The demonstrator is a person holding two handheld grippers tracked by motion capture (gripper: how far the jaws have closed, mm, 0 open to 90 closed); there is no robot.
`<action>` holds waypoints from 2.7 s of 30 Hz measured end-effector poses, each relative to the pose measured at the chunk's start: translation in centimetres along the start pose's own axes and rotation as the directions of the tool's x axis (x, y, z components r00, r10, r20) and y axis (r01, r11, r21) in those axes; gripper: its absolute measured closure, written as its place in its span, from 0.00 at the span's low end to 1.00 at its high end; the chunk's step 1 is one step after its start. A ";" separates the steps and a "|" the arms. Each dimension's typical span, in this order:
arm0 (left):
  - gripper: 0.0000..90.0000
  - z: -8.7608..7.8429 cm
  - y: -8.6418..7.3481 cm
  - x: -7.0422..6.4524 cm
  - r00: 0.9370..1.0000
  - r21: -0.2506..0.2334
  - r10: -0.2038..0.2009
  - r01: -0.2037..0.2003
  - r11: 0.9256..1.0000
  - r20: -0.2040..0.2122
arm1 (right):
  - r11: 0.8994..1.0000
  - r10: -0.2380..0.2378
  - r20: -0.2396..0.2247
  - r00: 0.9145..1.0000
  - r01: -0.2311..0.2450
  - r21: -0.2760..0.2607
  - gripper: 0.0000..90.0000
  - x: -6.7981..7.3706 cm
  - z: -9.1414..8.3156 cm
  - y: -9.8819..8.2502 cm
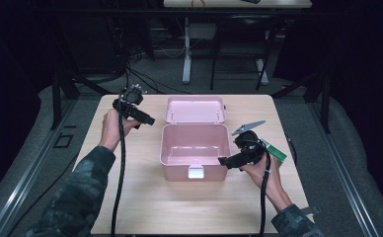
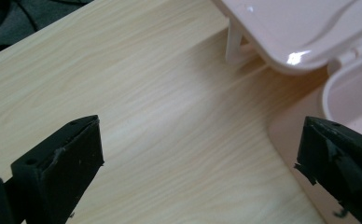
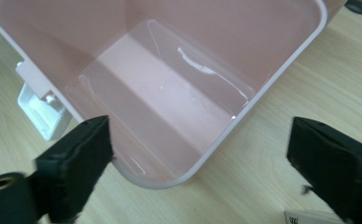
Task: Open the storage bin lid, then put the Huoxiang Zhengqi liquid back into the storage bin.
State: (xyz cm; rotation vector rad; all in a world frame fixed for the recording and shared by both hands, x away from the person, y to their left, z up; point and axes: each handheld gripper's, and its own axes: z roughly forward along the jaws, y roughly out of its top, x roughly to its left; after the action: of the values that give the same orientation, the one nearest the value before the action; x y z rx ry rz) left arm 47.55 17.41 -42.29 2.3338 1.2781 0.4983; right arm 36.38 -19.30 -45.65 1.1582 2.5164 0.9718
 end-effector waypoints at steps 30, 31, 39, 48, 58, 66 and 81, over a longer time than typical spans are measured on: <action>0.00 1.1 -12.4 -3.2 0.999 0.030 0.005 -0.004 1.000 -0.039 | 0.967 -0.155 0.044 0.987 0.142 0.213 0.00 -1.4 -4.9 2.4; 0.00 1.2 -12.6 -3.2 0.999 0.030 0.000 0.001 1.000 -0.037 | 0.966 -0.154 0.045 0.987 0.141 0.216 0.00 -1.6 -5.0 2.4; 0.00 1.2 -13.7 -2.8 1.000 0.004 -0.010 0.011 1.000 -0.026 | 0.946 -0.161 0.050 0.986 0.140 0.294 0.00 -3.0 -5.7 2.7; 0.00 1.9 -14.1 -2.7 1.000 -0.002 0.011 -0.011 1.000 -0.003 | 0.921 -0.144 0.070 0.987 0.108 0.375 0.00 -5.1 -6.5 2.6; 0.00 2.3 -14.1 -2.7 1.000 0.008 0.017 -0.017 1.000 0.003 | 0.874 -0.110 0.067 0.992 0.064 0.481 0.00 -7.4 -5.8 2.0; 0.00 2.4 -14.2 -2.7 1.000 0.015 0.022 -0.023 1.000 0.007 | 0.836 -0.131 0.062 0.989 0.076 0.544 0.21 -8.2 -4.2 1.0; 0.00 2.7 -14.3 -2.7 1.000 0.030 0.028 -0.028 0.999 0.010 | 0.805 -0.128 0.015 0.992 0.095 0.586 0.64 -8.3 -3.1 0.6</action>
State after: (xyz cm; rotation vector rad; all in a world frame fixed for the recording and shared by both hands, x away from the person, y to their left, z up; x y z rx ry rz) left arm 37.50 21.49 -52.37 2.3793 1.2587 0.4797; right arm 40.98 -26.66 -43.58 1.1270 2.8891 0.1074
